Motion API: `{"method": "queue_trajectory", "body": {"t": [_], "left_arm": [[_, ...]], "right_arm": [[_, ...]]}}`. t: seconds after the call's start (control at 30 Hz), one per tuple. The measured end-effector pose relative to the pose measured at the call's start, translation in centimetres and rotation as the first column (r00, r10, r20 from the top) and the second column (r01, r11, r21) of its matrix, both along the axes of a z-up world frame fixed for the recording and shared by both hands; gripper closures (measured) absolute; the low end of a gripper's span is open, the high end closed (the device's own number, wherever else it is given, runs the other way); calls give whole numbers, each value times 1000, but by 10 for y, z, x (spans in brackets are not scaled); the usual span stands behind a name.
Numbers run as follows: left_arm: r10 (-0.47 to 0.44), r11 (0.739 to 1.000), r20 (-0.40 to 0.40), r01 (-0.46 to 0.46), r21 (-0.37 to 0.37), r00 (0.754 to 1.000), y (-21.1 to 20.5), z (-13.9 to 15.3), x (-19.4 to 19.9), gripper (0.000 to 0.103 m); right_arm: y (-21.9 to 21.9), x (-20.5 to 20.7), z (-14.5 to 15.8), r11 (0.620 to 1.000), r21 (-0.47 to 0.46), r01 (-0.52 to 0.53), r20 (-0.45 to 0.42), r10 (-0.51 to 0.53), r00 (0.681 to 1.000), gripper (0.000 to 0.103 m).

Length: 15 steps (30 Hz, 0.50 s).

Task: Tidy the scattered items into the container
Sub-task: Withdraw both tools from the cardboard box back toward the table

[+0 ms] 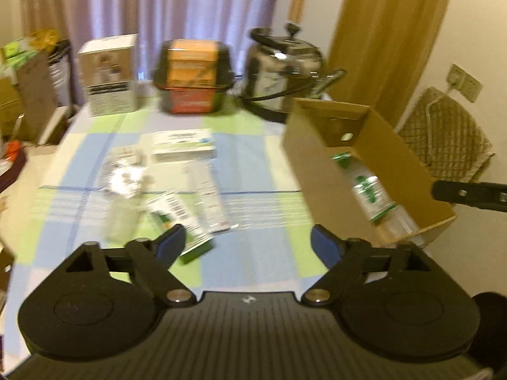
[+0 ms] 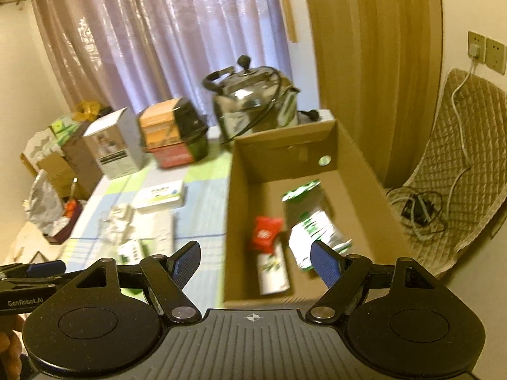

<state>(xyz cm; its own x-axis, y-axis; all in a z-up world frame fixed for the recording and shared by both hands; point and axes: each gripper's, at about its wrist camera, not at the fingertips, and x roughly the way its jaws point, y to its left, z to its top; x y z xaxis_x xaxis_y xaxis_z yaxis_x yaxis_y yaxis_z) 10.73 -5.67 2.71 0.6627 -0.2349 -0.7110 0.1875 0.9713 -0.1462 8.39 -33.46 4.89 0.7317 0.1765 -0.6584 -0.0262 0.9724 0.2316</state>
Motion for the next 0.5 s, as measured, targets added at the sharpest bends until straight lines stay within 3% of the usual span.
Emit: {"method": "queue_trajectory", "body": {"t": [0.1,0.5], "left_arm": [[48,999,9,-48,-6,999,24,2,-15,1],[118,993,-15,-118,10,993,77,-1,-47,1]], "right_arm": [[20,-11,1,999,9,-39,-1,39,999,21],[103,-27,1,979,-5,-205,0,205,979,21]]}}
